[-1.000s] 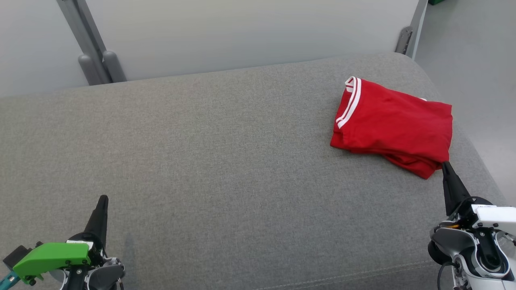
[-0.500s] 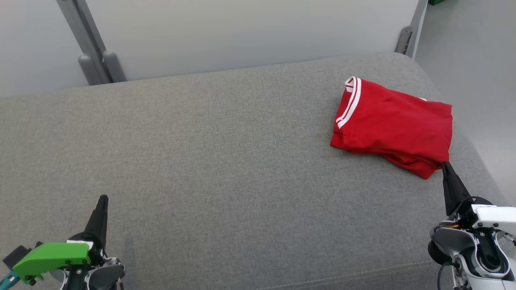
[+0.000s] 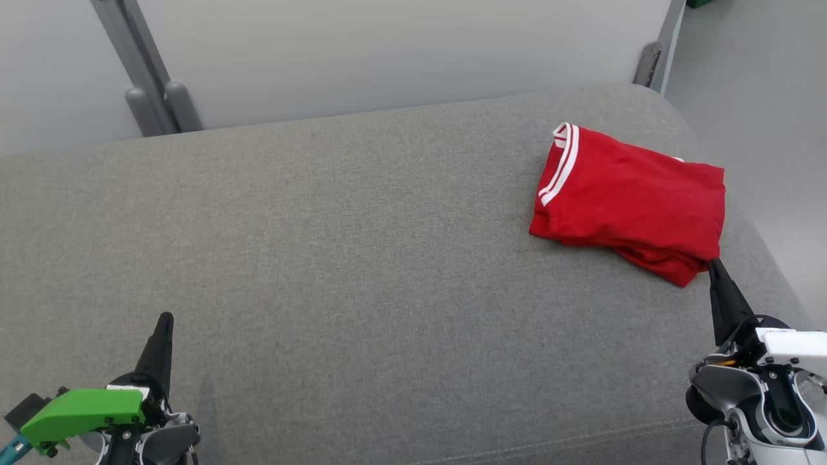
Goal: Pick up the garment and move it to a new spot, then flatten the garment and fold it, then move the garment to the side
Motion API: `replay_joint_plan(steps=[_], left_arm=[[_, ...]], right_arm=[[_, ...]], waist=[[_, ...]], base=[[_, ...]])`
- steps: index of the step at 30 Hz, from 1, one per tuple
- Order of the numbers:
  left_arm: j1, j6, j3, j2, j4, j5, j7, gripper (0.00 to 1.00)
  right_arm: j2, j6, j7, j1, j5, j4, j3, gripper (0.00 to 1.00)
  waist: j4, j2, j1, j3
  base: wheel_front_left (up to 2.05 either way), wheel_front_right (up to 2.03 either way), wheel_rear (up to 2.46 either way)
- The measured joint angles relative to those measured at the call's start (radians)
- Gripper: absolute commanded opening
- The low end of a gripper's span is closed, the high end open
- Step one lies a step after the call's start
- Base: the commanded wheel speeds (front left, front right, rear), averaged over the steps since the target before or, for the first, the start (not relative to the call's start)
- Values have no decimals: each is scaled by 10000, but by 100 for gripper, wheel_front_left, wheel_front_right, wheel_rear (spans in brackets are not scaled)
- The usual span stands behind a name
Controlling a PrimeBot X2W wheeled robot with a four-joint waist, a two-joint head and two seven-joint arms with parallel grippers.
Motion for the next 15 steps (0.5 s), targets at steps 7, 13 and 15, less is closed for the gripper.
replay_joint_plan(steps=[7,13,15], left_arm=[[0,0,-2,0,-4,0,0,0],[0,0,-2,0,-6,0,0,0],[0,0,-2,0,-8,0,0,0]], right_arm=[[0,0,0,0,0,0,0,0],[0,0,0,0,0,-2,0,0],[0,0,0,0,0,-2,0,0]], waist=[[0,0,0,0],[0,0,0,0],[0,0,0,0]], base=[[0,0,0],[0,0,0],[0,0,0]])
